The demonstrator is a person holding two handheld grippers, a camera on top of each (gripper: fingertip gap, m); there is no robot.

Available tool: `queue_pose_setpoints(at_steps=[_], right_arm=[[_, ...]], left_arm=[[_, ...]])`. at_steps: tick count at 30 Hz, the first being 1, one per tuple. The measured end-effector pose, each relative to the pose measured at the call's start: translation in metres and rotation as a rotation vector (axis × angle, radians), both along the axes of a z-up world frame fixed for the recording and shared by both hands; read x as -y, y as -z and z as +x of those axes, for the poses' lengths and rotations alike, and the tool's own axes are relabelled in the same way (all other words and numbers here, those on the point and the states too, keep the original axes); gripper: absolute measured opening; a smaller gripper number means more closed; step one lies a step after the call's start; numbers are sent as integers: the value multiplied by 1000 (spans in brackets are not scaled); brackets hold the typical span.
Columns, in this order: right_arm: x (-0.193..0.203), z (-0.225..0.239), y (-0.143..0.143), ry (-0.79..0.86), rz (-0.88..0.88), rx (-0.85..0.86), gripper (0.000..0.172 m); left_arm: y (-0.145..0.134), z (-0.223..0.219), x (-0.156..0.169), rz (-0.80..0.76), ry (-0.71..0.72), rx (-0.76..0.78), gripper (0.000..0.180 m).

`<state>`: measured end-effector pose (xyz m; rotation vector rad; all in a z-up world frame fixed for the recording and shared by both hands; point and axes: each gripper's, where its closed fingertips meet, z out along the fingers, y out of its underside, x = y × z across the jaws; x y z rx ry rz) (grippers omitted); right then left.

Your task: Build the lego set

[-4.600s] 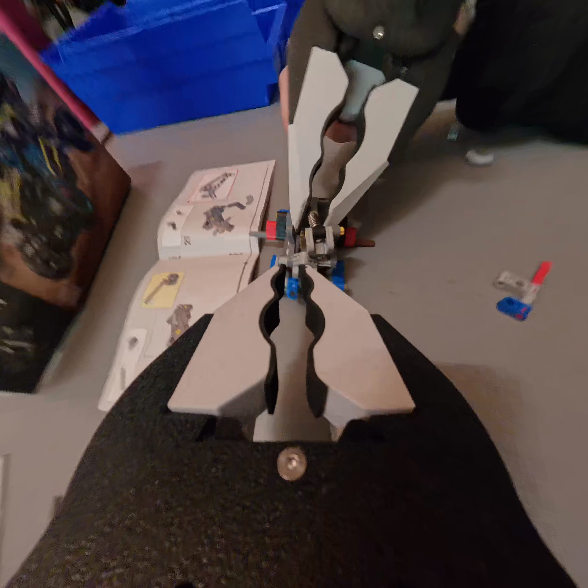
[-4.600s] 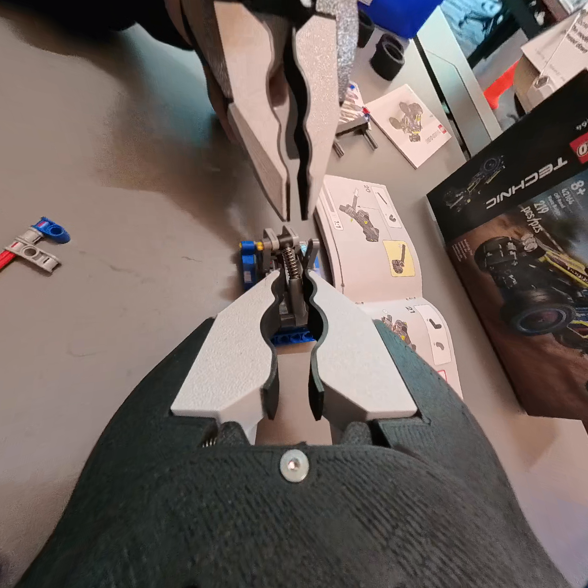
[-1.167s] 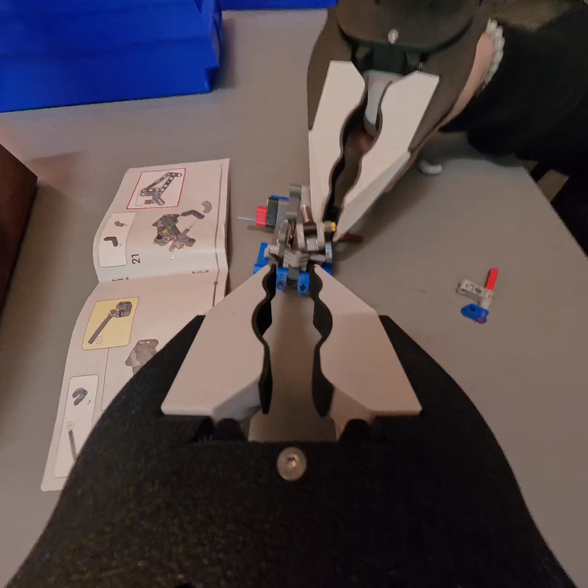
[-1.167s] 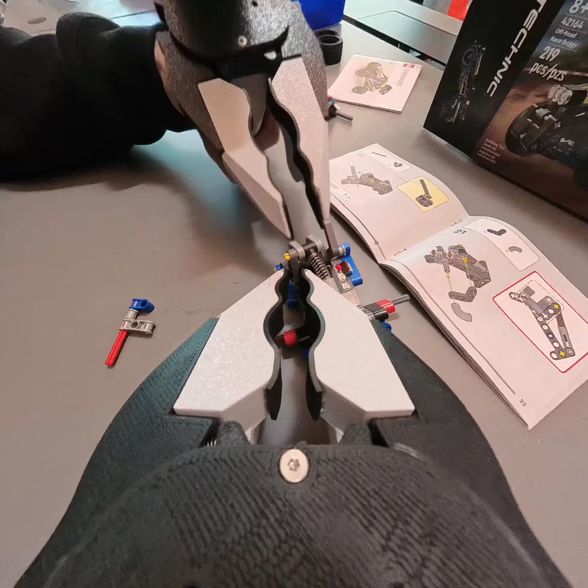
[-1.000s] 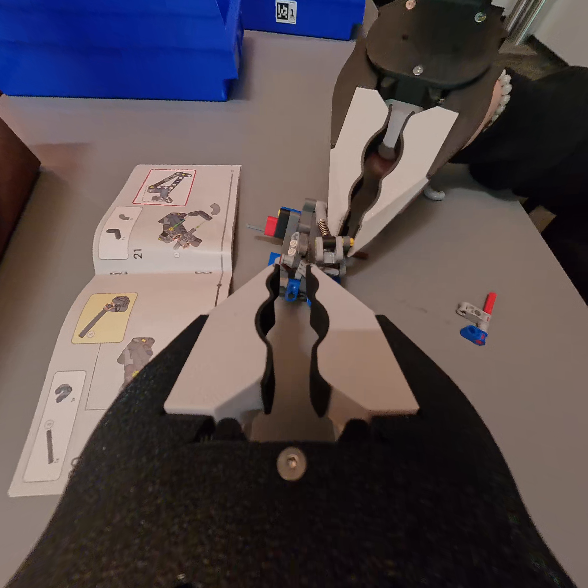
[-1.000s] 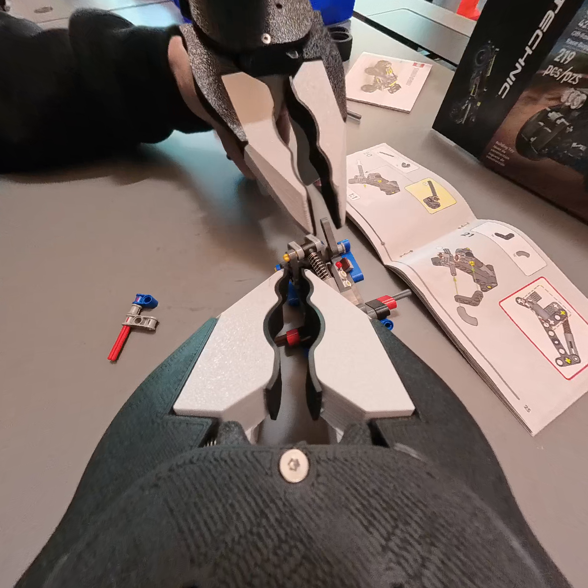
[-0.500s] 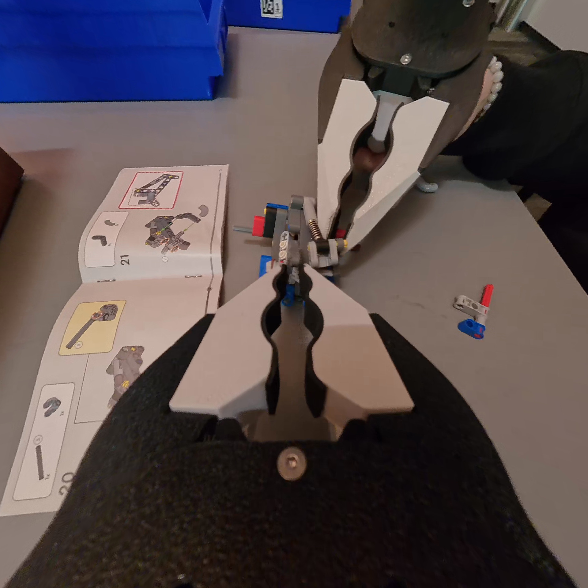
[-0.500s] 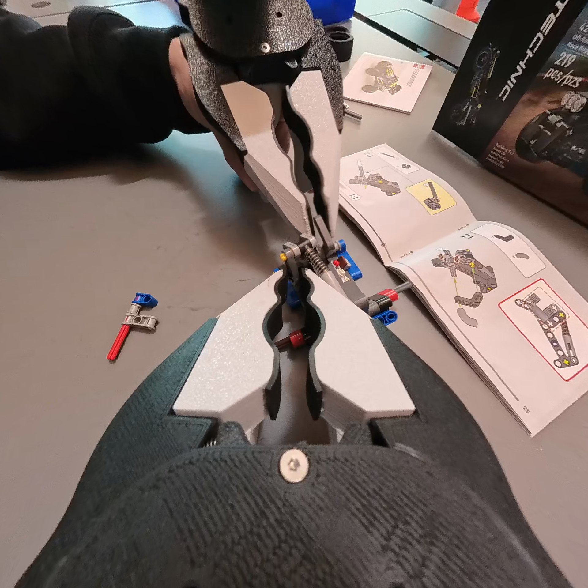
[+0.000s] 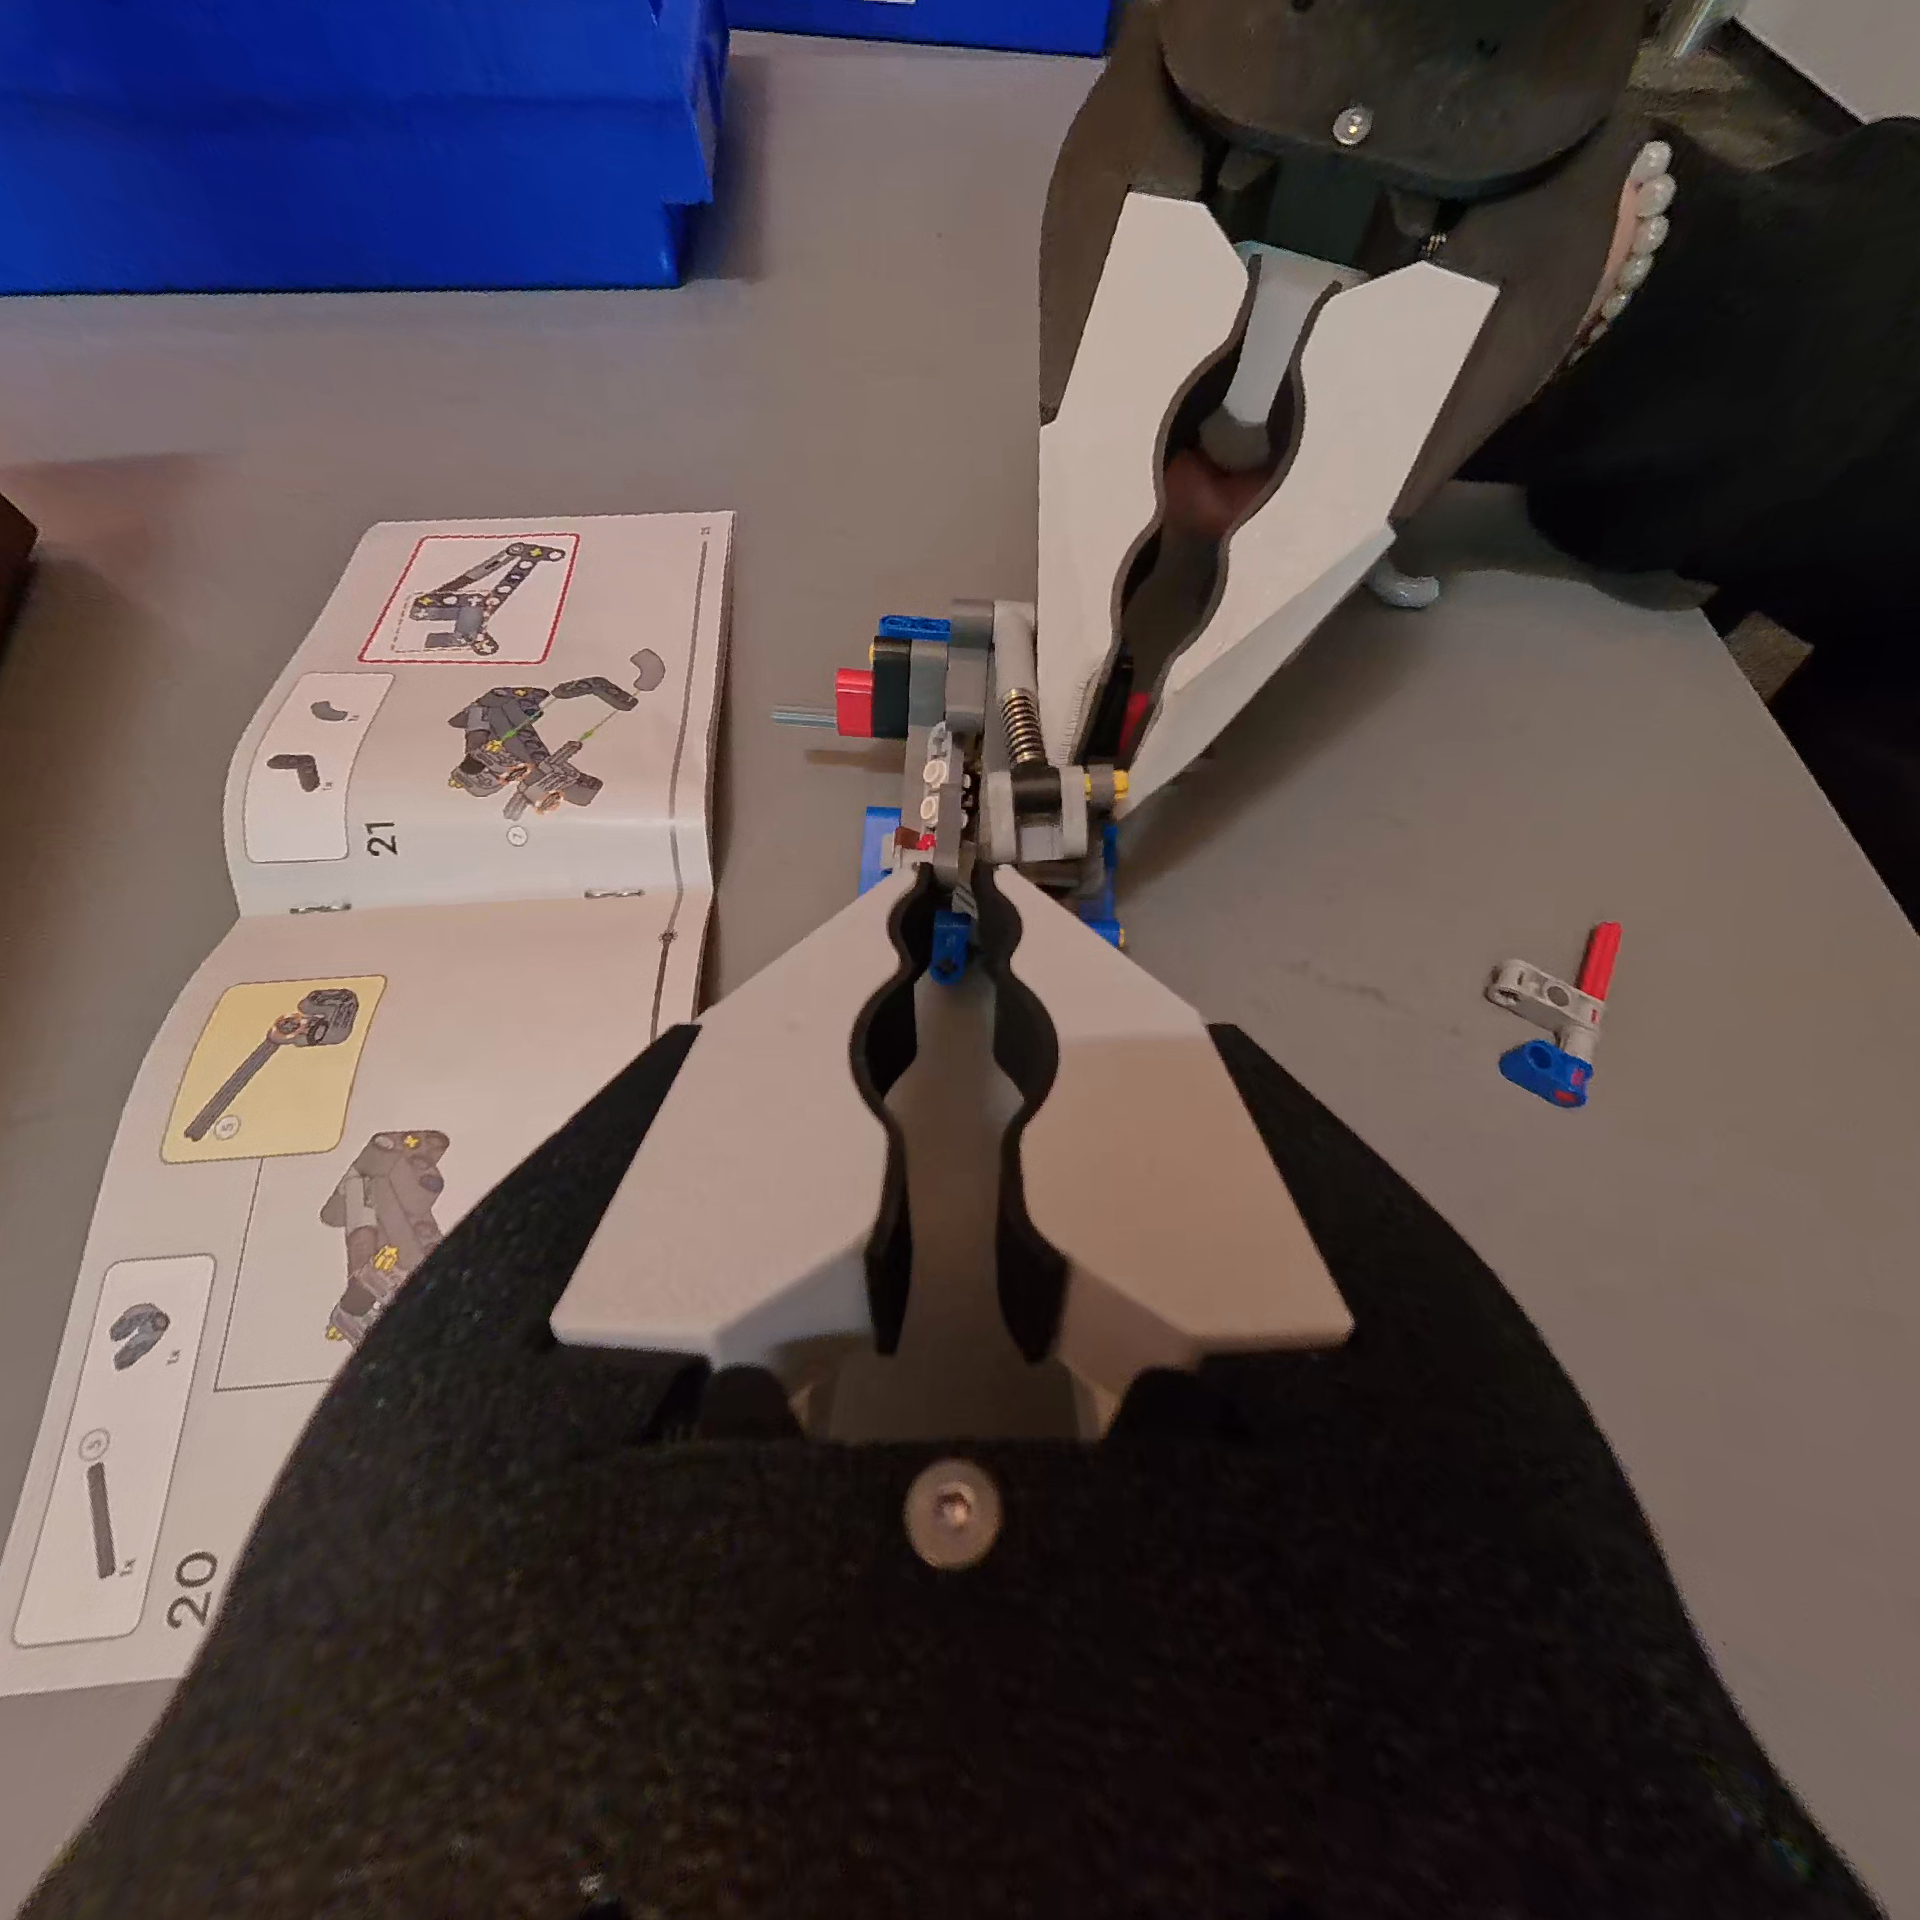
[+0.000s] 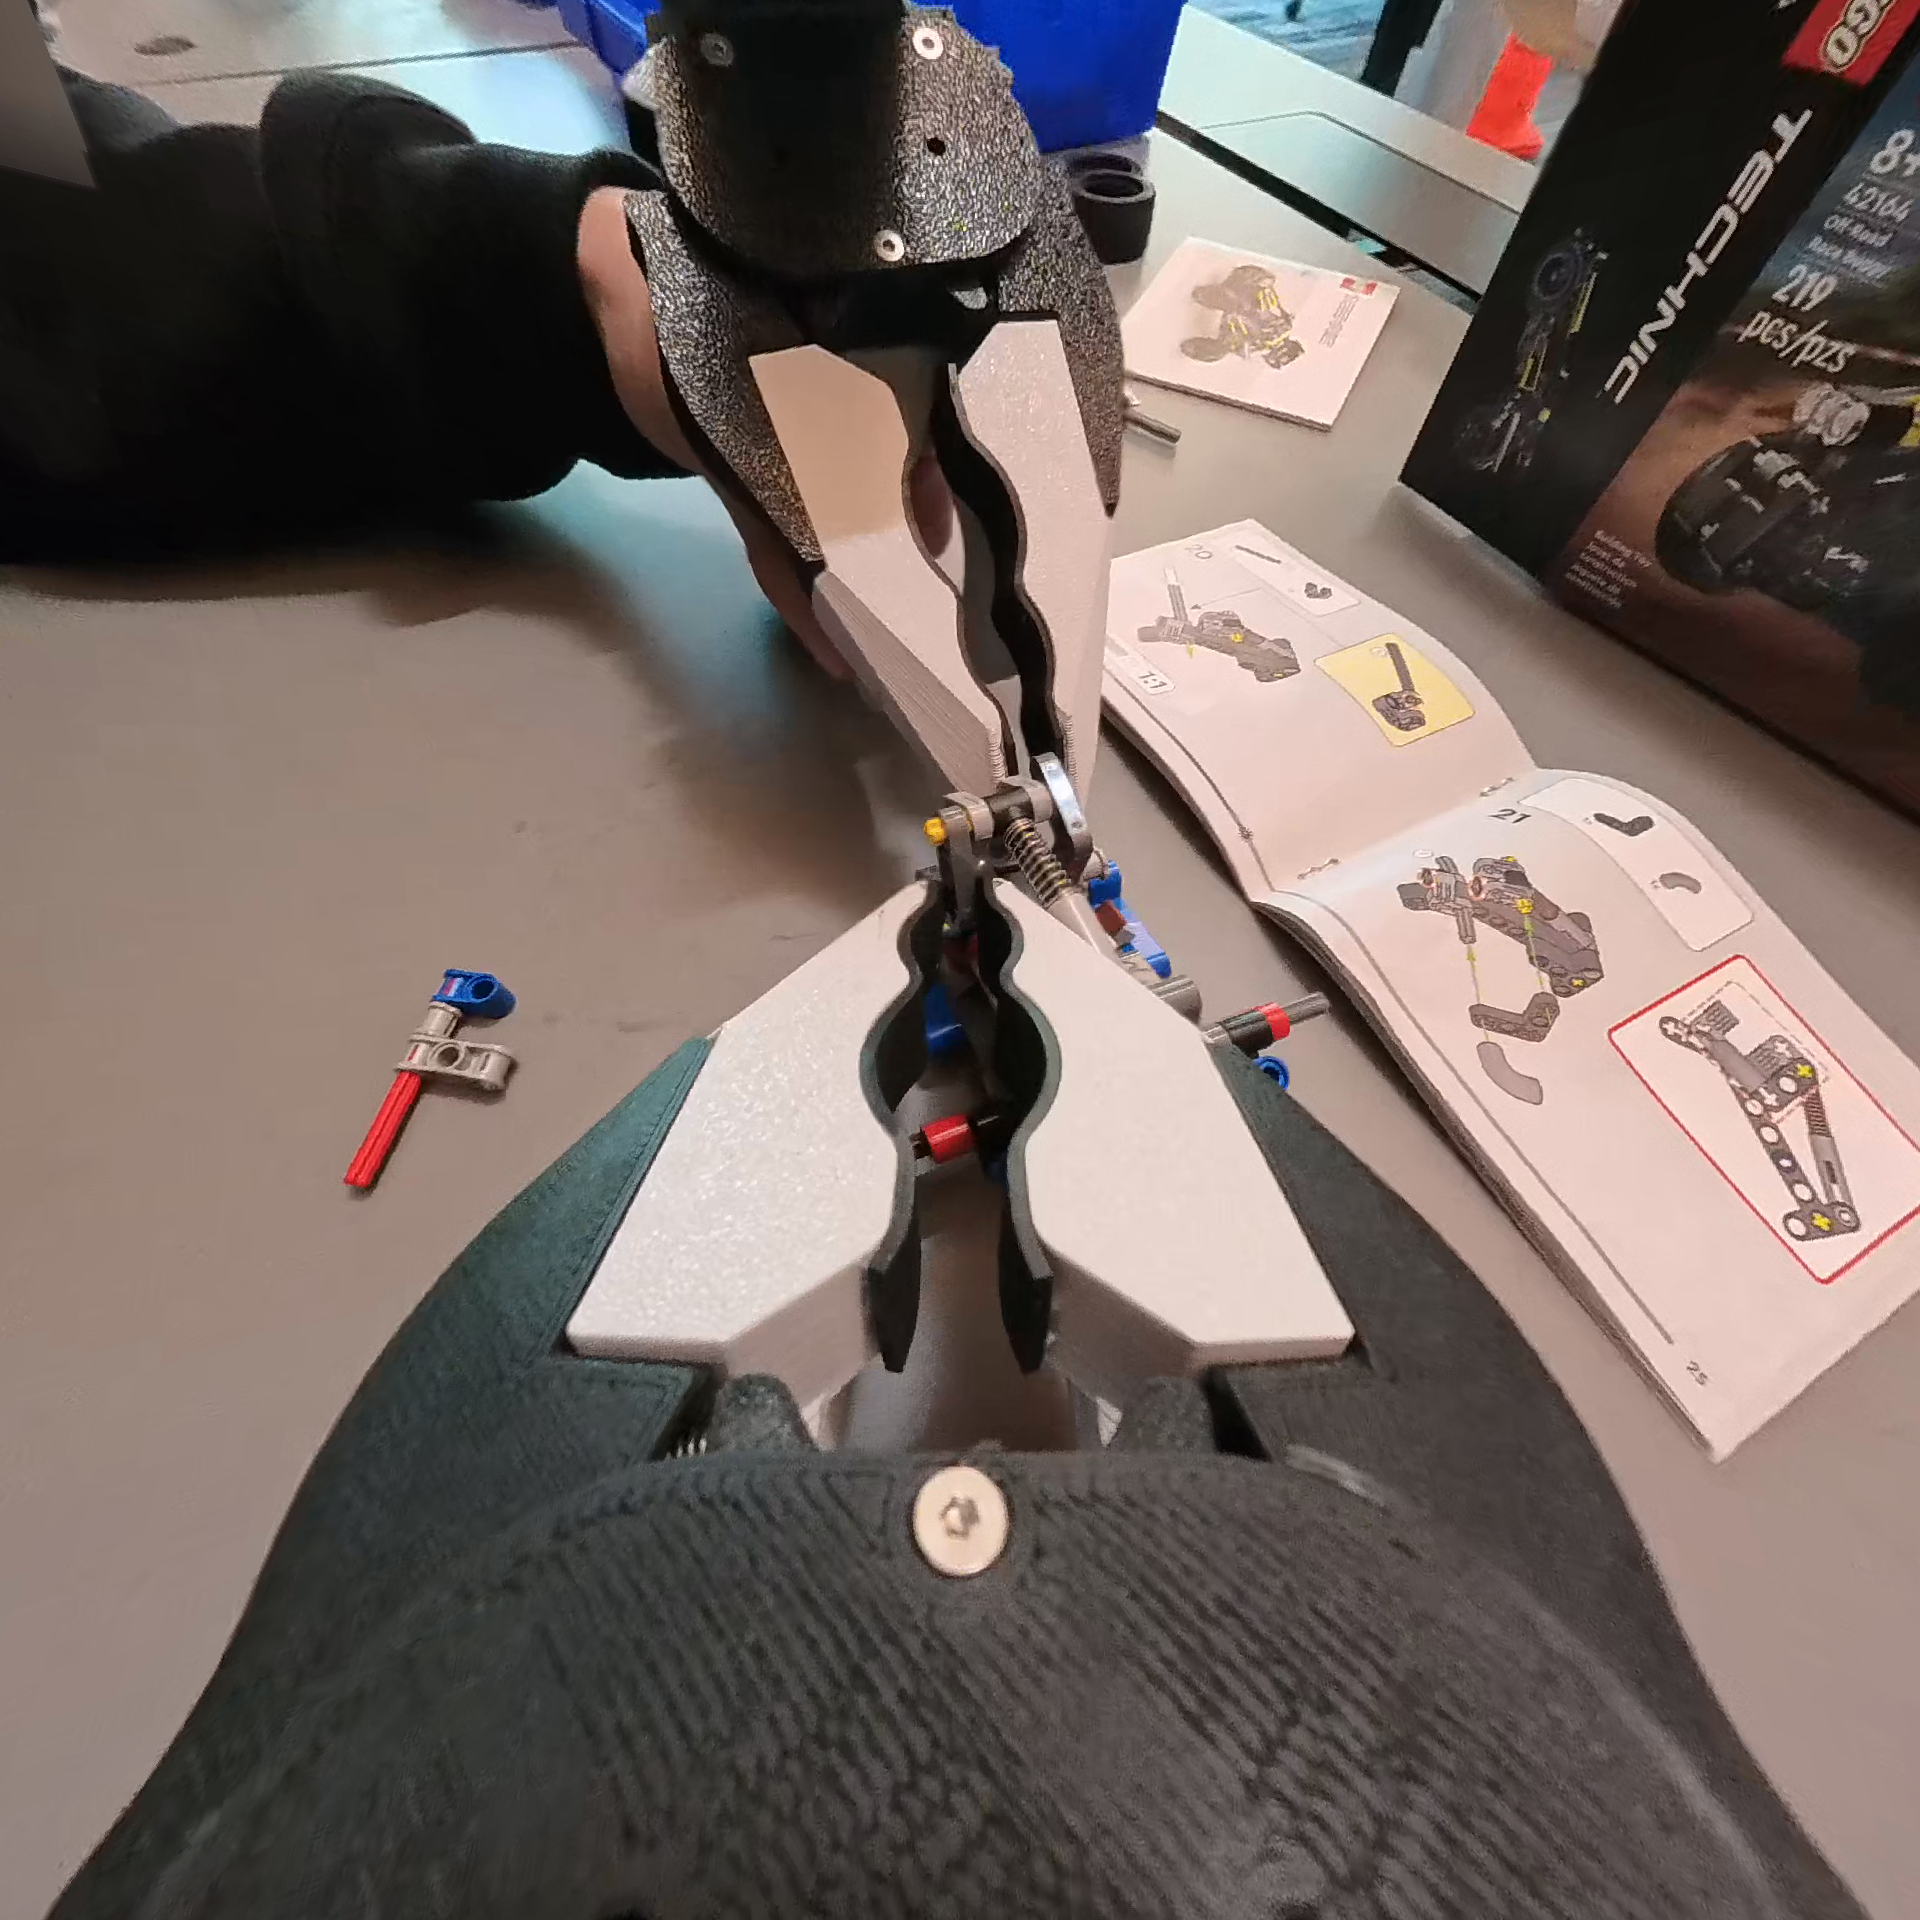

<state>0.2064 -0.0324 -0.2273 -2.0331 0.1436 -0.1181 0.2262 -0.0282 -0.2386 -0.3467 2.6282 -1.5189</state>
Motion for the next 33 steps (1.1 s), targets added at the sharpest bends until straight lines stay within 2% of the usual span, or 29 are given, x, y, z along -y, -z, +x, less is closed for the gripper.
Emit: queue_pose_setpoints(at_steps=[10,19,29,33], right_arm=[[5,-3,-2,-54,18,-70,2],[11,0,0,-39,7,-48,2],[11,-5,-2,-72,23,-60,2],[11,-3,-2,-62,24,-65,2]], left_arm=[[0,0,5,2,-8,6,4],[-1,-1,10,-2,-19,10,4],[-6,-8,6,-57,26,-93,16],[-4,-11,8,-21,65,3,22]])
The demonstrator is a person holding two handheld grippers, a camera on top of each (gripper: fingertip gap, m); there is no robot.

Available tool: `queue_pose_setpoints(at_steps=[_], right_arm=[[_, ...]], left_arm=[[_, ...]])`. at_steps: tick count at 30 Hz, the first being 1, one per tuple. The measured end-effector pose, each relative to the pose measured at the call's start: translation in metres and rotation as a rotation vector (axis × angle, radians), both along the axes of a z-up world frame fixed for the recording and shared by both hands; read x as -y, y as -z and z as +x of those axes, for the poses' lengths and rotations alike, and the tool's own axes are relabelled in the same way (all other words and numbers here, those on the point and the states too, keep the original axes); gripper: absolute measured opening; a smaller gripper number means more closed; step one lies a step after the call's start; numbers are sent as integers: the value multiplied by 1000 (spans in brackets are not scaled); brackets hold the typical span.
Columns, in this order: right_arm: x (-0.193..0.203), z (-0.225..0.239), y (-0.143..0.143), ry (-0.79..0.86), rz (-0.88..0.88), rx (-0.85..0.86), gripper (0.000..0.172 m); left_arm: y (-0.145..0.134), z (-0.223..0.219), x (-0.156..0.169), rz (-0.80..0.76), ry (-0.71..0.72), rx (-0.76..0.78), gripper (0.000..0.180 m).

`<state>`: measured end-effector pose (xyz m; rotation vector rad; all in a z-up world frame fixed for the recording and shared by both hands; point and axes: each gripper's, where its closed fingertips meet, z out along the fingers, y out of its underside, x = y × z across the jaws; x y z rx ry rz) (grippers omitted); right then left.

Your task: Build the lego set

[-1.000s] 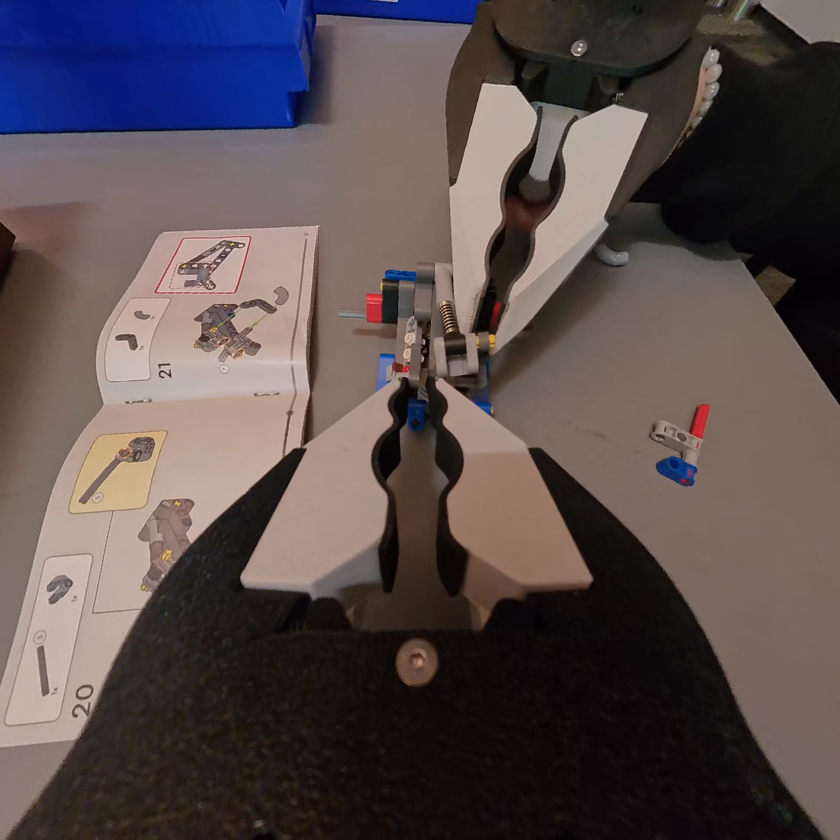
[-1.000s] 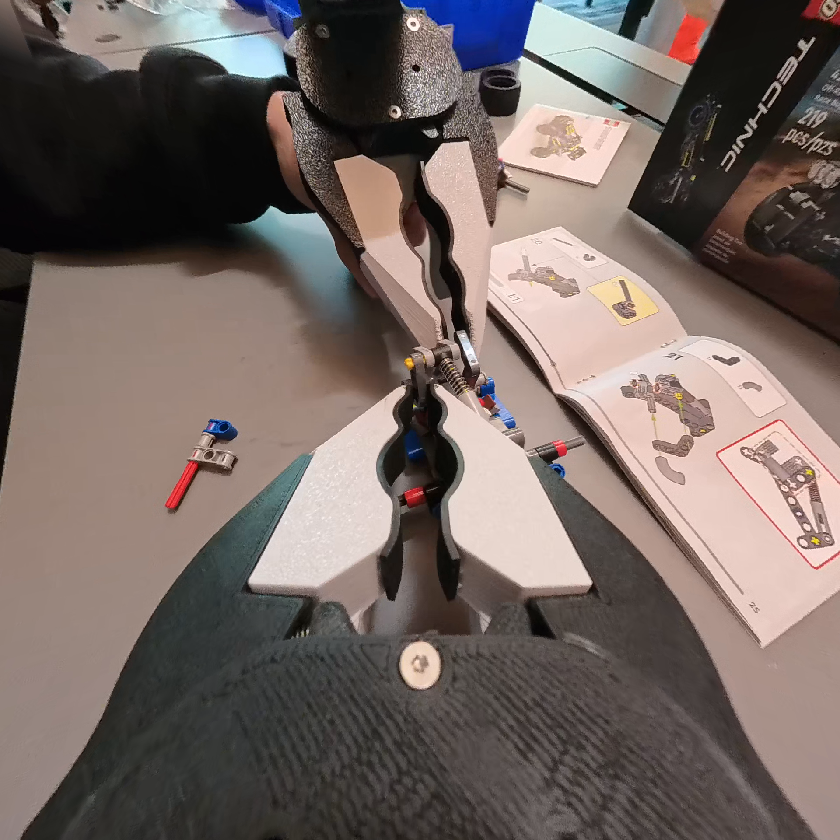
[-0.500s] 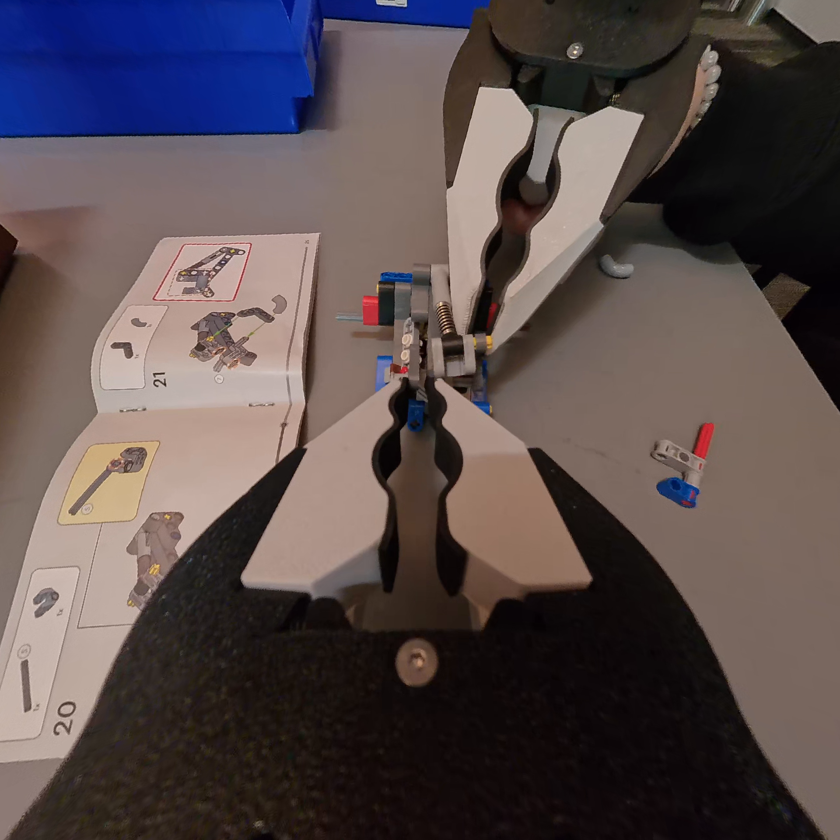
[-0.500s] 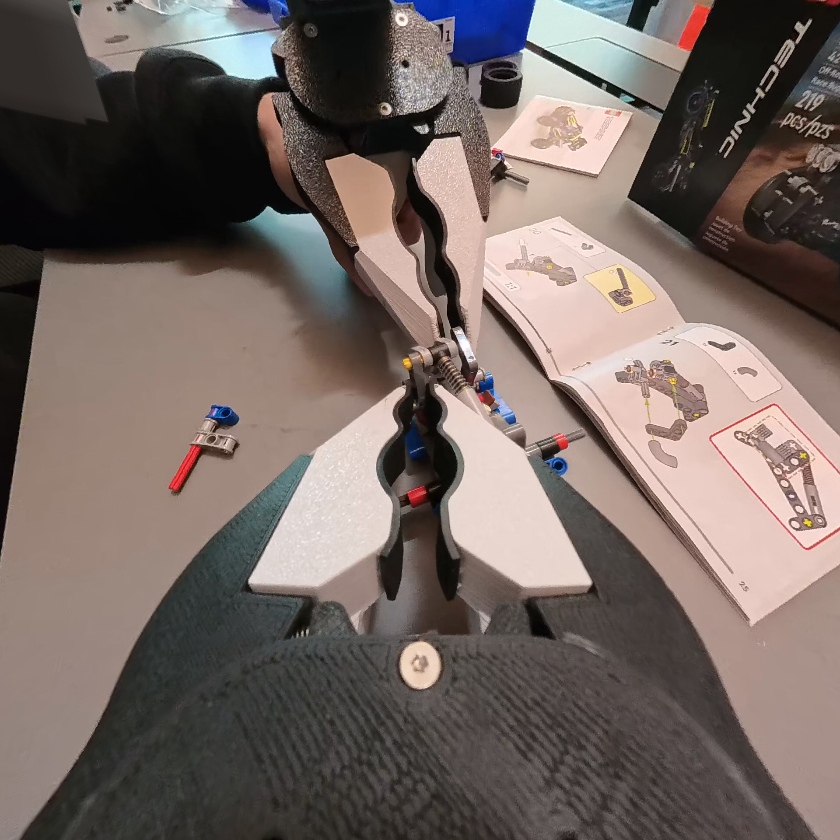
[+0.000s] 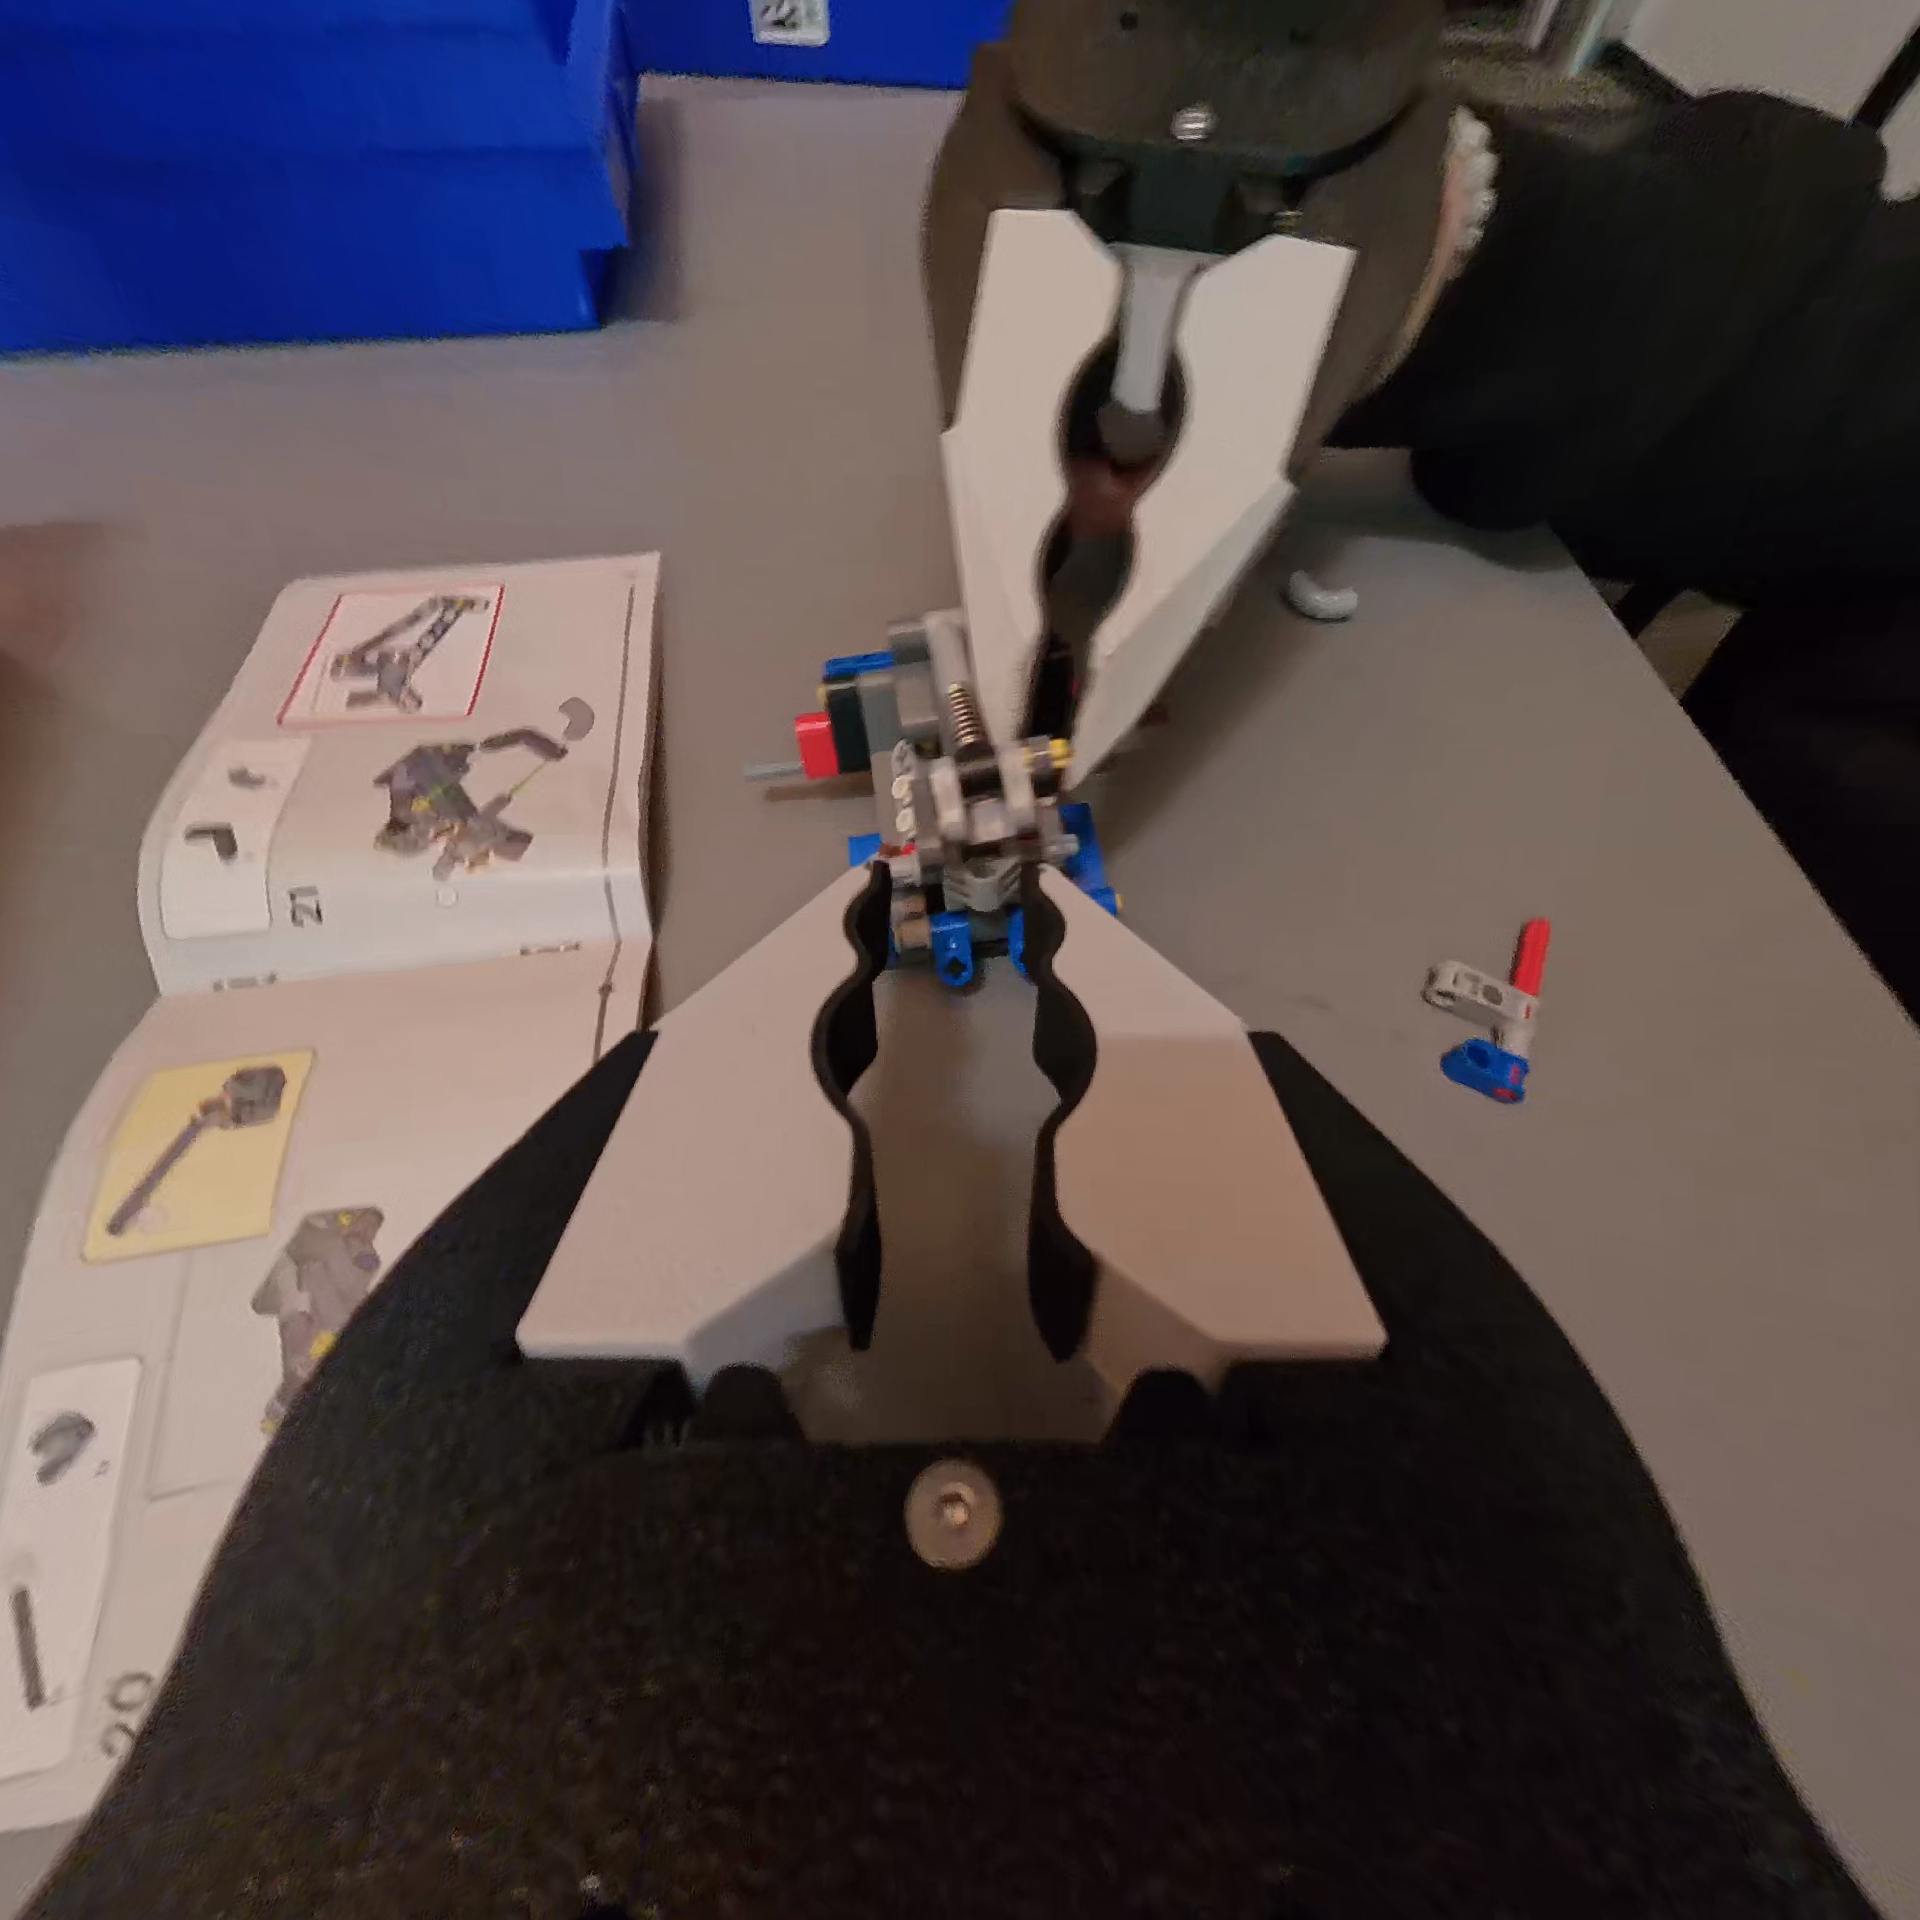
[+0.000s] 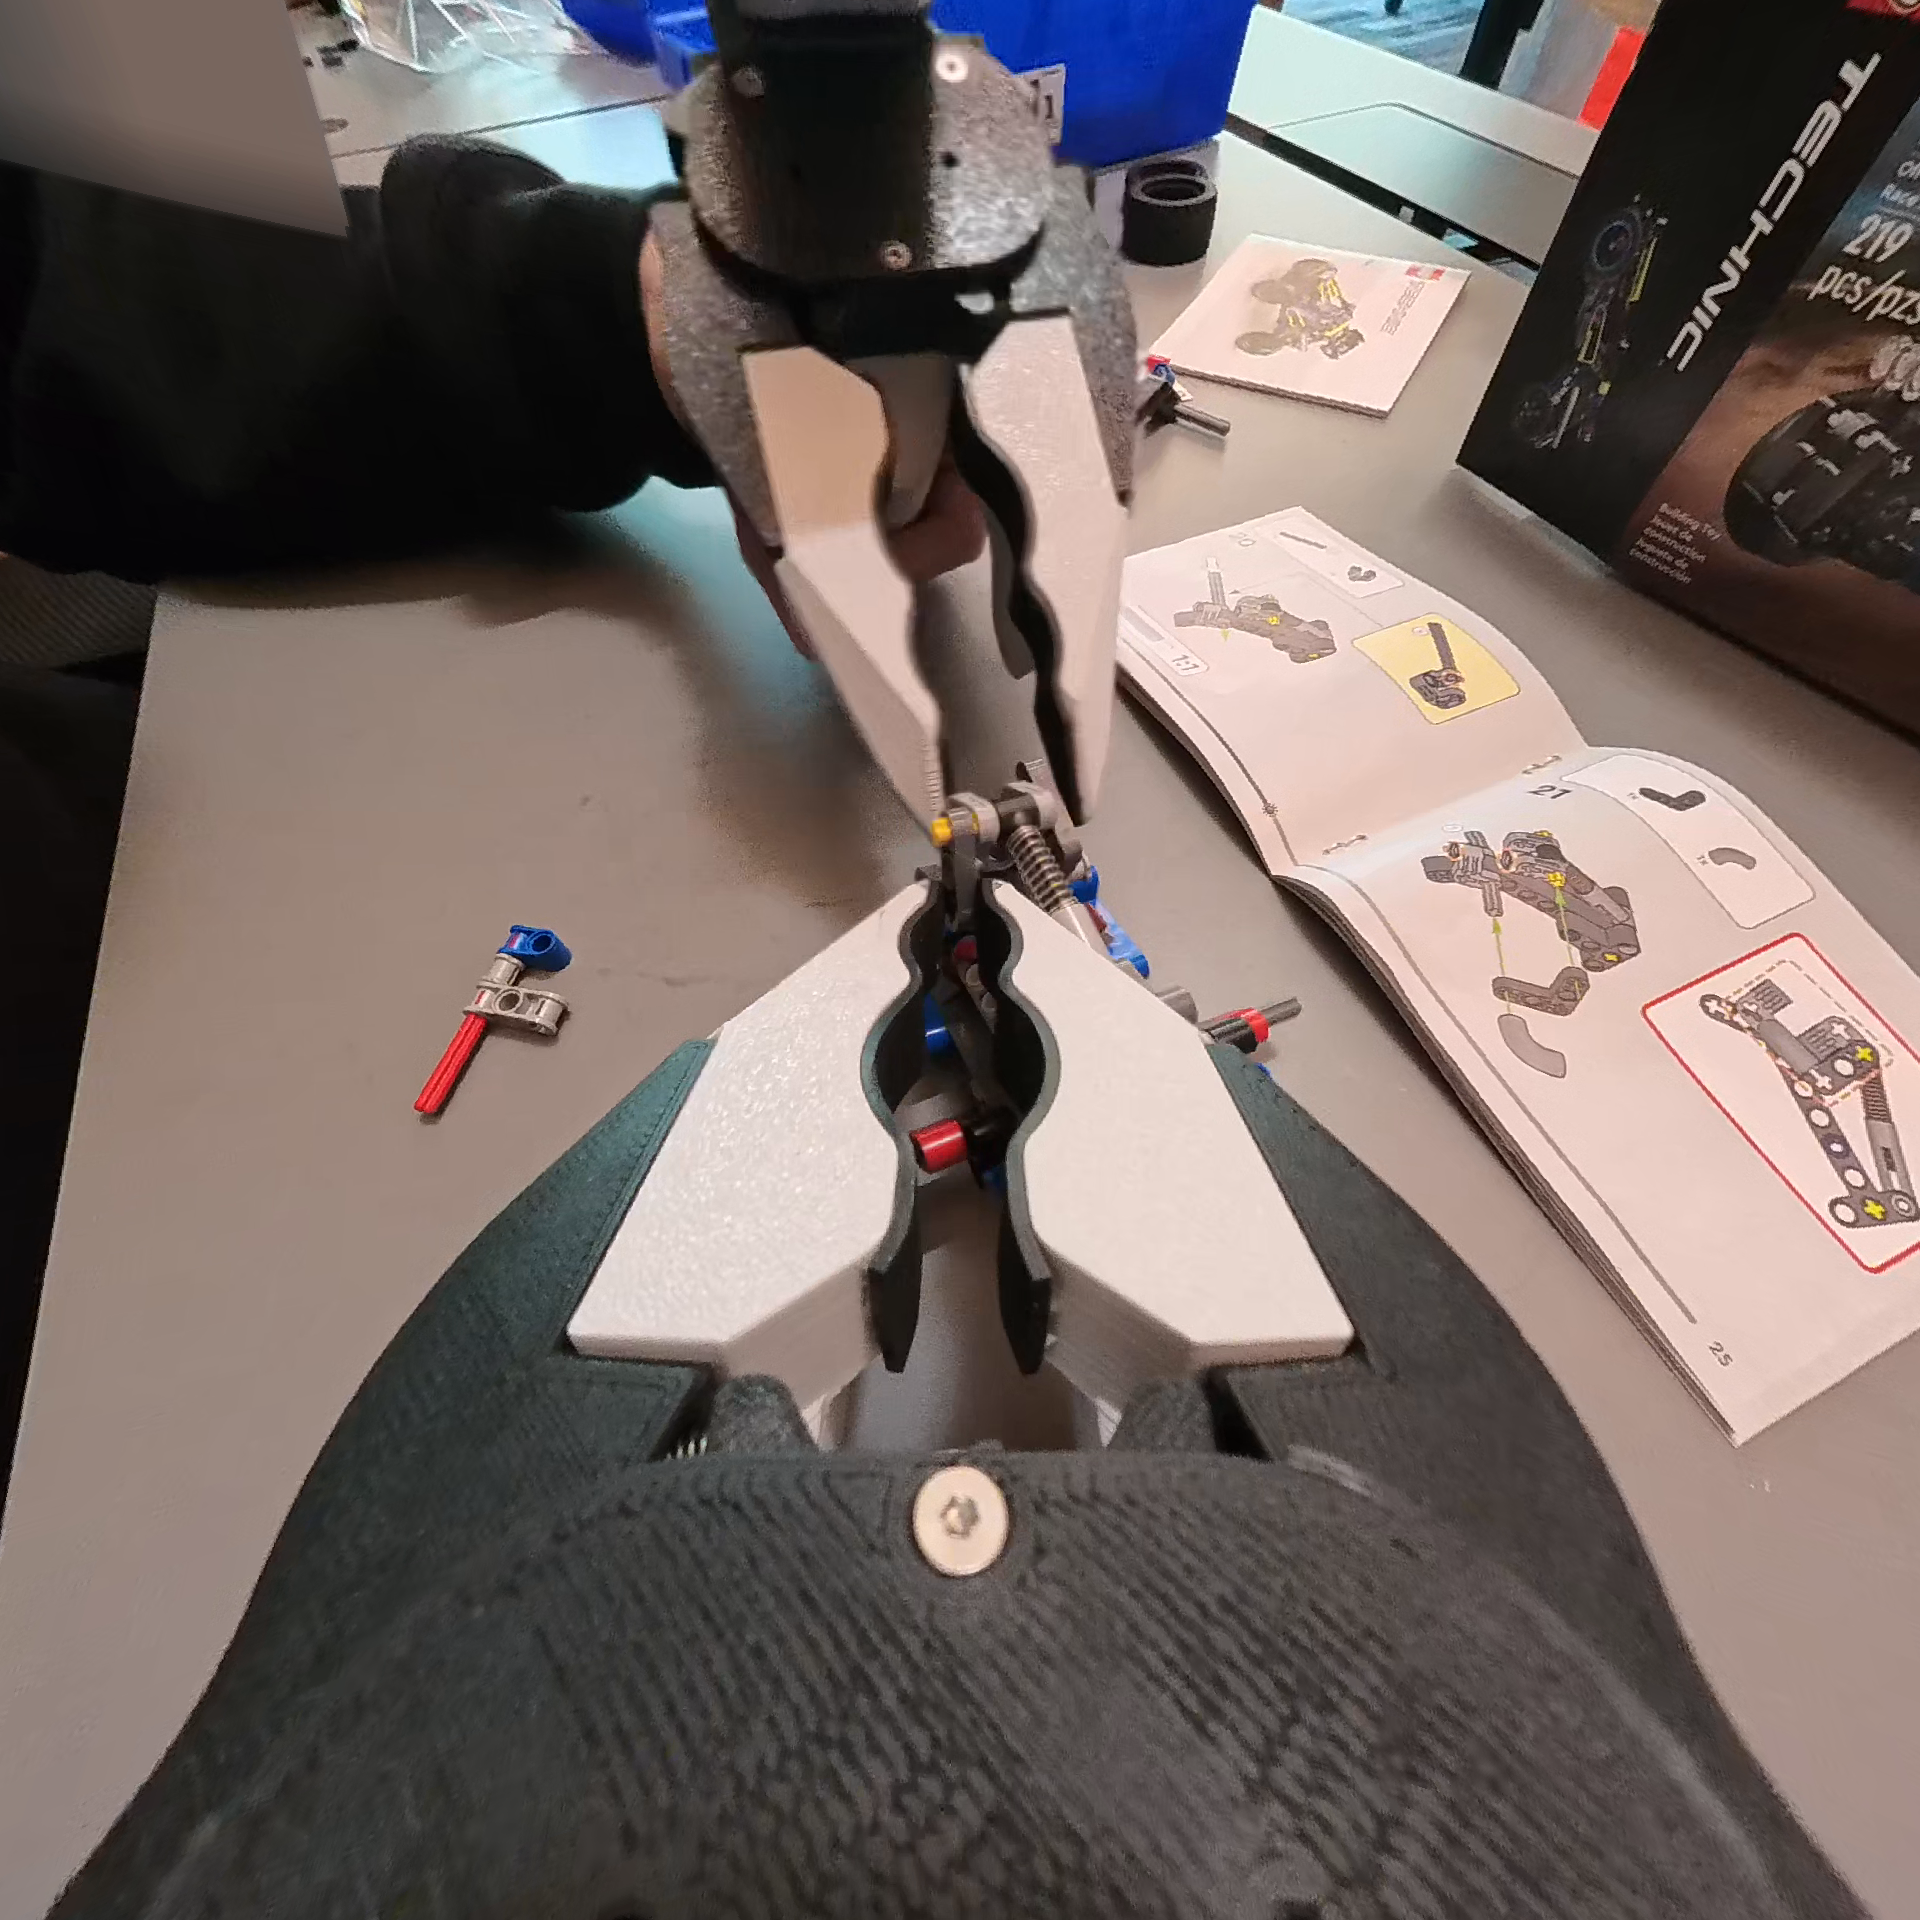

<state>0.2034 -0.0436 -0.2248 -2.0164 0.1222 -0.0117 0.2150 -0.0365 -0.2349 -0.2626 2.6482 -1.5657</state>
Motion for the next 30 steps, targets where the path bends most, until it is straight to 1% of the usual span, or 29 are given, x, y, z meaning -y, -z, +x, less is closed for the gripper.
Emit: queue_pose_setpoints(at_steps=[3,6,10,11,14,17,19,22,24,27,30], right_arm=[[0,1,0,5,2,1,2],[1,-2,0,-11,-3,9,2],[2,-1,-2,-11,12,-6,2],[2,-2,-2,-19,14,-9,2],[1,-3,-1,-25,9,-8,2],[1,-5,-1,-31,8,-5,2],[1,-5,-1,-33,9,-11,1],[2,-5,-2,-41,18,-36,2],[2,-4,-3,-44,23,-52,2],[2,-5,-2,-51,18,-53,1],[2,-6,-3,-52,25,-47,2]], left_arm=[[-5,-5,1,-2,54,187,23],[-3,-8,-1,27,96,304,22],[5,0,-14,124,79,362,19],[5,0,-15,127,86,374,18],[-3,-11,-7,55,134,392,14],[-1,-12,-3,61,142,388,11],[-4,-14,0,40,147,428,6],[-7,-14,3,51,157,553,5],[-5,-12,3,106,165,643,6],[3,-12,4,202,191,721,11],[3,-12,6,239,200,814,6]])
